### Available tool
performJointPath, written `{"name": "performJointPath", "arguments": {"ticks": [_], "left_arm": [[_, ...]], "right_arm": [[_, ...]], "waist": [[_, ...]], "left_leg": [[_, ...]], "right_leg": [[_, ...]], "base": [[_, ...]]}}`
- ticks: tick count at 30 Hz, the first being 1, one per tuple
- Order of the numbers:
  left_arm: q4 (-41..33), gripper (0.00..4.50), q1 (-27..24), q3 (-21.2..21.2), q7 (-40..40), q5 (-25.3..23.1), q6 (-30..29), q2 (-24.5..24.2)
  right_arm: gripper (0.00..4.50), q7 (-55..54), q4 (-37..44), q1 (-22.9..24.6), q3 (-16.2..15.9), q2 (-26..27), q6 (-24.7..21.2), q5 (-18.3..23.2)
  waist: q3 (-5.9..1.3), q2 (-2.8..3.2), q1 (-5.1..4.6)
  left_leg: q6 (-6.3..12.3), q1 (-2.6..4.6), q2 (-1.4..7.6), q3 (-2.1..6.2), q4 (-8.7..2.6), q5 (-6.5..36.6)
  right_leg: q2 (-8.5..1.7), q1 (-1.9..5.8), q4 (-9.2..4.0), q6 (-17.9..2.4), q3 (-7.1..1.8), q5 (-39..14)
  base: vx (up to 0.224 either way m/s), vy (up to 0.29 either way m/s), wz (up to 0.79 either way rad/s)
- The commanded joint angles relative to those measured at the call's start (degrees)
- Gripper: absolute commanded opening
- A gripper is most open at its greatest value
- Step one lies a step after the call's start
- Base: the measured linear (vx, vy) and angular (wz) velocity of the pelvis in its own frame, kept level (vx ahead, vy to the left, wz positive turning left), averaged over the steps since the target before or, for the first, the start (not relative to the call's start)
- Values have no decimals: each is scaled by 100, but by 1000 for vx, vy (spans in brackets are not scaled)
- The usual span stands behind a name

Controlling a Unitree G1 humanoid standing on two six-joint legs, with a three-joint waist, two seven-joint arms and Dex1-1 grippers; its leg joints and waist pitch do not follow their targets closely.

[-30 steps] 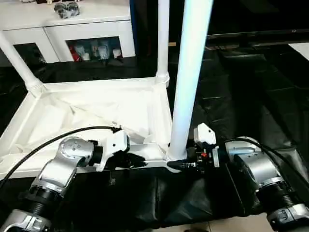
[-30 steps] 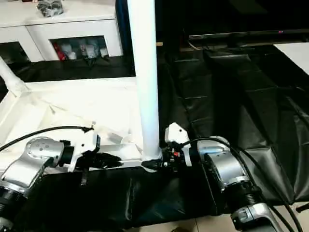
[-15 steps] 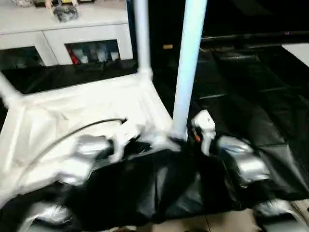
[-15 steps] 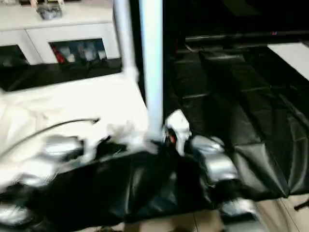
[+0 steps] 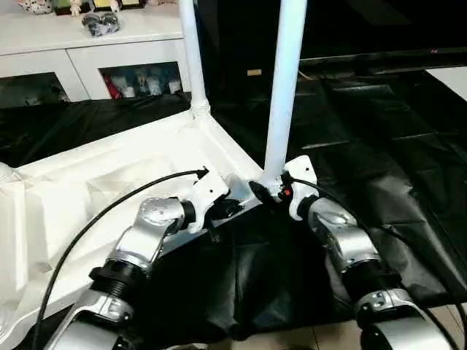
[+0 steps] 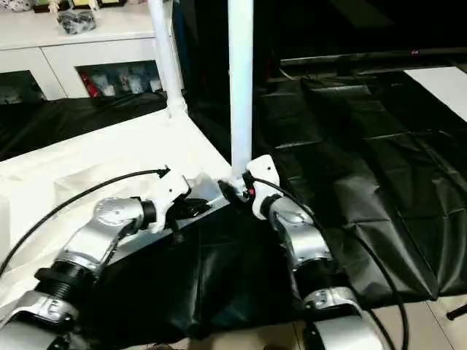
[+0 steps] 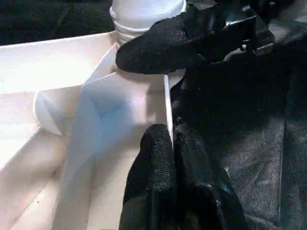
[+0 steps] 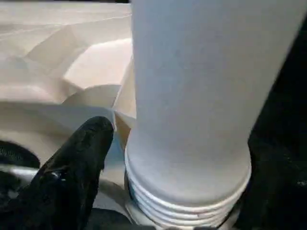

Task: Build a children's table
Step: Rotate leg to tighten

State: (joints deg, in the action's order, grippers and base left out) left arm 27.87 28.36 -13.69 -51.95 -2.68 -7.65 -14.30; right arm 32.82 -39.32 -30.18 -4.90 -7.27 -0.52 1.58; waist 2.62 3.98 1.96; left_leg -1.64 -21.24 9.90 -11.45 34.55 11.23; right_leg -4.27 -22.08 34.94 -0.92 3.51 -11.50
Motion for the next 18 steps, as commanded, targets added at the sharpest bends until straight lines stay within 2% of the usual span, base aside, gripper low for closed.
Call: {"name": "performJointPath", "arguments": {"ticks": [1,2,3,5,6,8,9,11,12,14,18], "left_arm": [[-174,0,100,-237,-479,139,290,-65],[-185,0,95,-222,-616,186,334,-153],[-195,0,90,-208,-742,229,376,-230],[-216,0,86,-176,-981,300,417,-354],[-216,0,86,-176,-981,300,417,-354],[-274,0,60,-146,-1320,416,448,-492],[-317,0,44,-131,-1525,497,471,-576],[-317,0,46,-145,-1621,545,489,-633],[-312,0,43,-172,-1771,598,526,-729],[-305,0,40,-182,-1826,608,548,-770],[-280,0,35,-198,-1998,618,555,-875]], "right_arm": [[401,709,191,140,-495,-27,95,-36],[401,938,277,188,-530,-169,138,-12],[401,1156,356,232,-560,-296,177,11],[401,1700,559,312,-590,-528,66,140],[401,1700,559,312,-590,-528,66,140],[401,2365,823,397,-640,-801,-57,271],[401,2857,1040,467,-755,-1037,-132,364],[401,3190,1205,529,-859,-1207,-179,455],[401,3702,1468,624,-1030,-1486,-305,565],[401,3894,1563,659,-1096,-1598,-308,583],[401,4214,1695,695,-1156,-1757,-372,618]], "waist": [[-376,0,24],[-383,18,38],[-385,6,57],[-372,6,77],[-362,10,93],[-352,11,138],[-352,-3,169],[-345,3,173],[-347,-14,190],[-350,-11,207],[-334,-36,267]], "left_leg": [[332,58,337,189,-405,1021],[358,58,338,194,-400,989],[458,46,343,185,-385,897],[502,57,358,169,-384,950],[499,62,359,167,-389,1019],[421,73,371,174,-406,1124],[401,77,387,177,-415,1186],[376,78,389,182,-429,1228],[388,89,391,177,-423,1225],[415,82,393,171,-417,1209],[375,69,386,175,-422,1181]], "right_leg": [[-445,227,-376,-1451,-270,-432],[-445,236,-363,-1474,-261,-344],[-437,247,-337,-1534,-249,-130],[-436,228,-350,-1574,-244,-222],[-439,229,-364,-1570,-241,-338],[-440,229,-388,-1505,-244,-611],[-441,231,-385,-1478,-249,-690],[-436,221,-382,-1480,-242,-732],[-440,220,-390,-1477,-253,-723],[-448,219,-382,-1481,-259,-707],[-470,216,-417,-1410,-263,-1042]], "base": [[0,0,0],[0,0,0],[0,0,0],[0,0,0],[0,0,0],[0,0,0],[0,0,0],[0,0,0],[0,0,0],[0,0,0],[0,0,0]]}}
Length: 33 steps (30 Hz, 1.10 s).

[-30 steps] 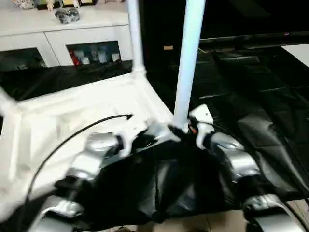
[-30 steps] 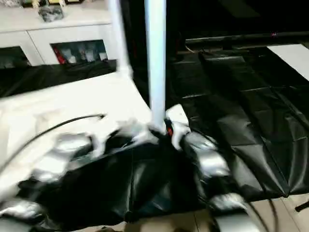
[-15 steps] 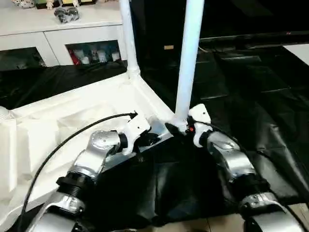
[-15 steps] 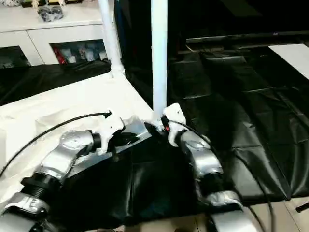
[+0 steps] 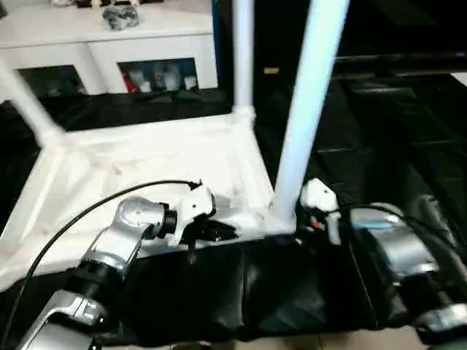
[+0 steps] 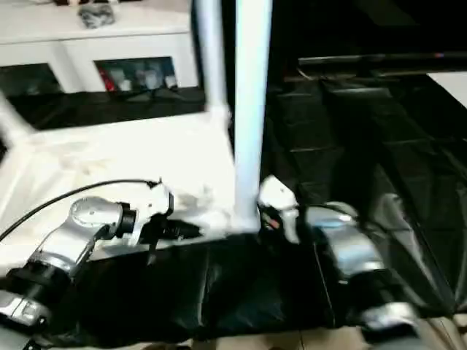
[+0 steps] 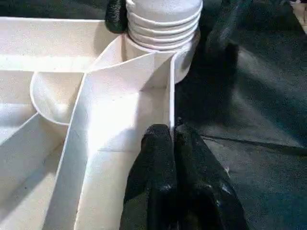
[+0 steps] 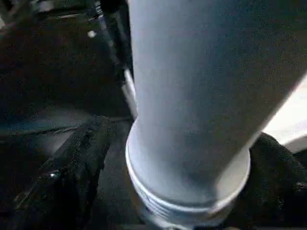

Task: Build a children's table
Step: Rotate leg to tighten

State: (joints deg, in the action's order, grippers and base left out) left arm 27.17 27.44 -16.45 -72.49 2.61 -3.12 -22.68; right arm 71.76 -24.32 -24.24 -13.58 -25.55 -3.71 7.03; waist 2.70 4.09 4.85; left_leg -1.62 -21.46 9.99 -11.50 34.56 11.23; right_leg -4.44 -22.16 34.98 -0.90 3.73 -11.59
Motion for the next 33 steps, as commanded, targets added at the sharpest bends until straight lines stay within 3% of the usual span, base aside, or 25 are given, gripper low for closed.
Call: {"name": "performJointPath", "arguments": {"ticks": [1,2,5,7,16,20,23,24,26,27,29,33], "left_arm": [[-203,0,123,84,-21,88,105,-70],[-201,0,119,91,-55,90,109,-87],[-215,0,114,79,-178,153,92,-158],[-231,0,103,53,-239,175,73,-191],[-219,0,93,79,-110,124,79,-103],[-60,0,195,193,613,8,-77,220],[215,0,391,252,1464,-191,-216,637],[234,0,406,254,1521,-201,-225,674],[377,0,499,256,1853,-277,-215,871],[598,0,630,274,2315,-368,-182,1132],[758,0,725,274,2620,-428,-180,1316],[1013,0,860,246,3008,-577,-128,1639]], "right_arm": [[401,437,262,113,-273,38,-143,123],[374,507,305,117,-268,19,-217,166],[365,679,467,136,-310,-52,-408,294],[332,679,509,145,-325,-32,-439,328],[279,633,595,257,-363,45,-510,299],[273,-486,207,211,-114,512,-294,78],[272,-1988,-551,-70,188,1080,-151,-246],[272,-2114,-619,-100,210,1125,-146,-272],[272,-2604,-905,-229,310,1352,-105,-325],[271,-3184,-1212,-378,462,1659,-121,-304],[271,-3717,-1412,-486,535,1887,-159,-365],[271,-4730,-1850,-700,724,2415,-53,-505]], "waist": [[-340,-46,-23],[-338,-50,-23],[-354,-36,2],[-361,-41,6],[-352,-41,8],[-337,-40,-19],[-298,-45,-107],[-297,-51,-136],[-302,-46,-185],[-302,-16,-248],[-312,-20,-282],[-343,-15,-285]], "left_leg": [[366,92,380,183,-426,1177],[361,92,379,184,-430,1185],[364,108,392,189,-429,1098],[367,103,391,184,-423,1067],[319,91,384,186,-429,1107],[215,94,379,186,-441,1208],[-42,146,341,221,-471,1587],[-67,139,336,223,-477,1578],[-55,117,349,239,-496,1583],[-65,123,332,220,-484,1622],[-80,131,309,223,-472,1615],[84,88,317,219,-460,1290]], "right_leg": [[-451,219,-424,-1400,-286,-1066],[-445,217,-428,-1387,-284,-1096],[-440,210,-408,-1399,-283,-976],[-438,205,-394,-1423,-282,-851],[-446,215,-403,-1408,-280,-917],[-456,196,-426,-1385,-289,-1097],[-482,182,-526,-1185,-273,-2017],[-470,185,-527,-1150,-274,-2055],[-460,201,-523,-1100,-276,-1953],[-443,165,-524,-1185,-283,-1724],[-450,173,-525,-1213,-283,-1696],[-450,211,-485,-1259,-280,-1220]], "base": [[0,0,0],[0,0,0],[0,0,0],[0,0,0],[0,0,0],[0,0,0],[0,0,0],[0,0,0],[0,0,0],[0,0,0],[0,0,0],[0,0,0]]}}
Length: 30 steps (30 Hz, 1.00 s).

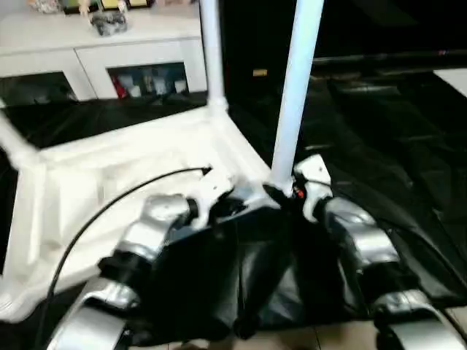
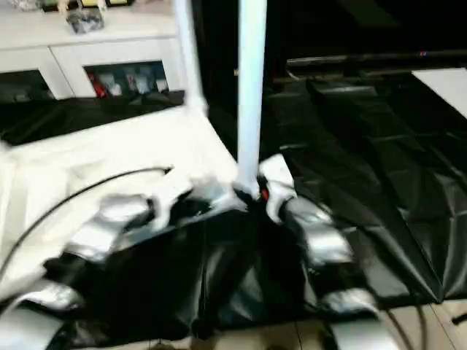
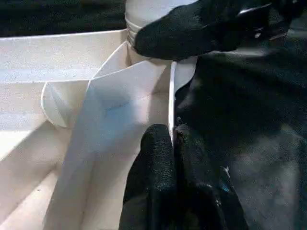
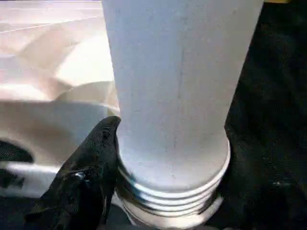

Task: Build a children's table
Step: Rotate leg to tighten

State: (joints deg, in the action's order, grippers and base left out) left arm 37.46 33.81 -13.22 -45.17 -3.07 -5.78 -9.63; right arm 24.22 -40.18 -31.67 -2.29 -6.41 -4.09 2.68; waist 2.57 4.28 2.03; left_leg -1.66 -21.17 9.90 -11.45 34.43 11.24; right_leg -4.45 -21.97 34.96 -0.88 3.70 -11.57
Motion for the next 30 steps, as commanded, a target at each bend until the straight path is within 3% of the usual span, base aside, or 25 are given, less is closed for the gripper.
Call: {"name": "performJointPath", "arguments": {"ticks": [1,8,12,15,20,24,30], "left_arm": [[11,0,240,-90,295,-45,172,359],[-100,0,161,-222,-237,-12,650,157],[-349,0,8,-317,-824,64,711,-127],[-501,0,-87,-332,-1246,164,775,-322],[-706,0,-203,-340,-1972,363,822,-708],[-842,0,-304,-350,-2352,432,845,-965],[-842,0,-304,-350,-2352,432,845,-965]], "right_arm": [[305,-100,-342,7,-374,577,56,-96],[380,173,-375,-19,-451,511,410,-196],[380,1021,3,185,-724,146,673,-222],[380,1713,313,359,-913,-167,800,-181],[380,2960,842,601,-1048,-753,890,89],[380,3841,1210,700,-1135,-1142,614,378],[380,3841,1210,700,-1135,-1142,614,378]], "waist": [[-338,-33,-4],[-352,-5,-10],[-361,-15,-10],[-359,-18,27],[-334,-11,68],[-337,-10,140],[-346,-18,157]], "left_leg": [[110,50,328,215,-443,1249],[254,47,344,204,-438,1212],[372,14,344,199,-419,1073],[508,20,364,183,-402,969],[468,43,385,174,-422,1223],[470,51,401,172,-428,1217],[377,46,394,178,-425,1131]], "right_leg": [[-458,202,-473,-1278,-276,-1135],[-450,215,-426,-1426,-268,-643],[-459,256,-394,-1473,-266,-381],[-446,244,-374,-1538,-256,-234],[-443,222,-409,-1513,-259,-658],[-437,206,-398,-1525,-269,-648],[-449,201,-387,-1528,-271,-619]], "base": [[0,0,0],[0,0,0],[0,0,0],[0,0,0],[0,0,0],[0,0,0],[0,0,0]]}}
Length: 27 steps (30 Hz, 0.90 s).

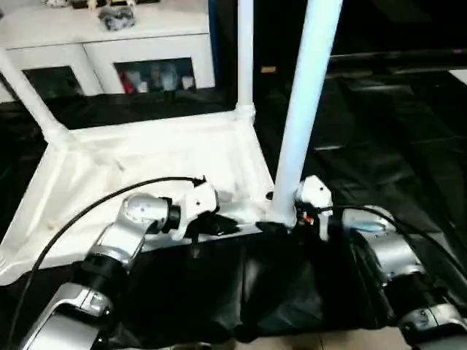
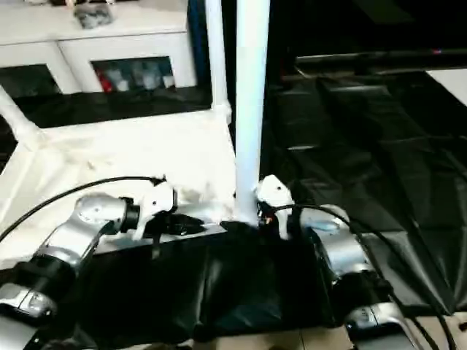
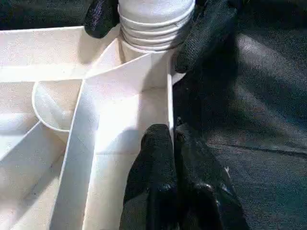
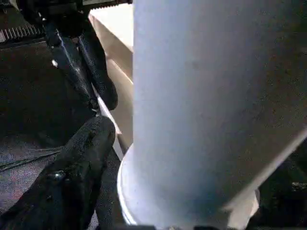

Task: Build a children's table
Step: Rotate leg to tighten

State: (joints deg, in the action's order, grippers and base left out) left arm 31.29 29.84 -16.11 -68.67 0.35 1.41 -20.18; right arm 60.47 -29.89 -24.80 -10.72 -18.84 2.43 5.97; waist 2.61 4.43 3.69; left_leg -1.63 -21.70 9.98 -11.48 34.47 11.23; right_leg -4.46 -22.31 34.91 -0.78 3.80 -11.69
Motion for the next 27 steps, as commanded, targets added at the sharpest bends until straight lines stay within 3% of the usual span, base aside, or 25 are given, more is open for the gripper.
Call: {"name": "performJointPath", "arguments": {"ticks": [1,3,5,8,12,15,20,24,27], "left_arm": [[-226,0,93,-60,-2,90,126,90],[-329,0,21,-50,-256,156,93,-109],[-452,0,-53,-44,-510,225,0,-288],[-508,0,-82,-56,-604,265,-45,-337],[-549,0,-105,-42,-650,283,-75,-341],[-574,0,-117,-29,-609,292,-100,-332],[-526,0,-101,69,-144,237,-152,-177],[-339,0,13,174,605,74,-331,116],[-130,0,133,243,1287,-69,-376,445]], "right_arm": [[380,215,180,13,-292,101,-38,49],[348,874,436,54,-459,-234,-258,161],[346,1445,652,70,-615,-515,-510,251],[321,1663,754,99,-701,-589,-587,237],[290,1707,832,136,-715,-578,-632,251],[280,1684,883,159,-727,-580,-708,292],[275,1275,902,222,-578,-365,-825,309],[275,43,358,65,-344,92,-642,-45],[274,-1242,-272,-178,-104,561,-599,-273]], "waist": [[-354,-30,-7],[-373,-102,8],[-399,-70,38],[-393,-62,68],[-372,-70,120],[-383,-46,120],[-400,-51,124],[-371,-75,86],[-343,-70,-62]], "left_leg": [[378,95,385,182,-426,1100],[469,86,377,178,-403,913],[654,56,382,186,-366,675],[808,46,380,168,-340,592],[566,79,393,172,-372,864],[504,75,390,181,-373,825],[569,68,382,178,-351,675],[410,69,372,176,-371,903],[115,99,336,195,-407,1190]], "right_leg": [[-448,237,-378,-1534,-279,-579],[-437,266,-361,-1520,-274,-390],[-443,276,-299,-1549,-265,-83],[-435,227,-297,-1572,-262,28],[-438,204,-353,-1484,-272,-573],[-432,214,-331,-1485,-270,-461],[-431,220,-305,-1527,-267,-134],[-443,205,-363,-1464,-273,-624],[-448,186,-438,-1327,-279,-1338]], "base": [[0,0,0],[0,0,0],[0,0,0],[0,0,0],[0,0,0],[0,0,0],[0,0,0],[0,0,0],[0,0,0]]}}
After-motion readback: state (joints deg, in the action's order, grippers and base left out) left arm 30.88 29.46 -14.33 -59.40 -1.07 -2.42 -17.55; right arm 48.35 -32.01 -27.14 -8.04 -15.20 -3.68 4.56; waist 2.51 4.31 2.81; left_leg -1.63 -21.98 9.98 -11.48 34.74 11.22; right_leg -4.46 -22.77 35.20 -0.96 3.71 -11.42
